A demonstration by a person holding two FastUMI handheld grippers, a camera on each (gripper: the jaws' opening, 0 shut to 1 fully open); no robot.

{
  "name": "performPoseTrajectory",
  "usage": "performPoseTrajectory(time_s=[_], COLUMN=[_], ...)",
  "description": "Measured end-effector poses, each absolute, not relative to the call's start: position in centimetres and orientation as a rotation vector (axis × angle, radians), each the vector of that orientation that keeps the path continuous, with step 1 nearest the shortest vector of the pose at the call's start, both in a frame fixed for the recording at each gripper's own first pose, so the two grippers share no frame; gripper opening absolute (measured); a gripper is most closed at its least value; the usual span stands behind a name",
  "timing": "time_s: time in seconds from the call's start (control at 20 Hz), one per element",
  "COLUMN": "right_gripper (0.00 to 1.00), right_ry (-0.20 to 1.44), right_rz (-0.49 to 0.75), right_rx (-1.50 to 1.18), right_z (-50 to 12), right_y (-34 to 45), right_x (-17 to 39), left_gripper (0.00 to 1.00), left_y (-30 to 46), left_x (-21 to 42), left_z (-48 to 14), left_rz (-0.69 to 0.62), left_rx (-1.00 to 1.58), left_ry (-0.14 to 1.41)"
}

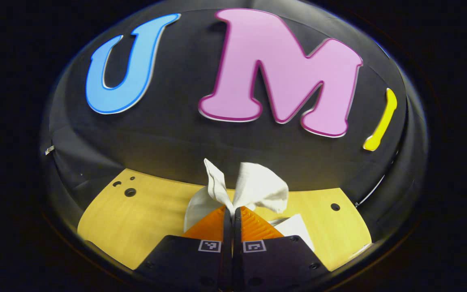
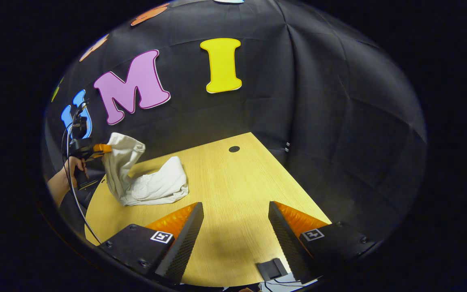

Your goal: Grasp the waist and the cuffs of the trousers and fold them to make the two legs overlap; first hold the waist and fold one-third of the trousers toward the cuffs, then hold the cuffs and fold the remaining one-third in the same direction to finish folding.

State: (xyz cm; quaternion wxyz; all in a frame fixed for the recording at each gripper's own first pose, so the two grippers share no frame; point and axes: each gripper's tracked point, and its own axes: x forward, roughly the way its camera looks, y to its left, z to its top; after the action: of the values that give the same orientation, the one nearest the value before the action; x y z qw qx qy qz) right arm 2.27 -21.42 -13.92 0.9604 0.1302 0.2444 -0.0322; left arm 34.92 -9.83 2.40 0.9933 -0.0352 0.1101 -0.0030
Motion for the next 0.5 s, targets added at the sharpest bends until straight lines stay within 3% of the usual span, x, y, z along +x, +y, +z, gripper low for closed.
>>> performPoseTrajectory(time_s=[0.4, 0.5], right_gripper=[0.99, 0.99], right_ry=[0.517, 0.515], right_rz=[0.072, 0.089], right_rx=[0.254, 0.255], right_z=[-15.9, -16.0], right_y=[-22.9, -22.8], right_x=[4.3, 4.3], left_gripper=[0.06, 0.11], left_y=[-22.4, -24.8], left_x=[35.1, 35.1], left_z=[-0.6, -2.3], left_rz=[-0.091, -0.117], left_rx=[-0.018, -0.007], left_ry=[0.234, 0.260])
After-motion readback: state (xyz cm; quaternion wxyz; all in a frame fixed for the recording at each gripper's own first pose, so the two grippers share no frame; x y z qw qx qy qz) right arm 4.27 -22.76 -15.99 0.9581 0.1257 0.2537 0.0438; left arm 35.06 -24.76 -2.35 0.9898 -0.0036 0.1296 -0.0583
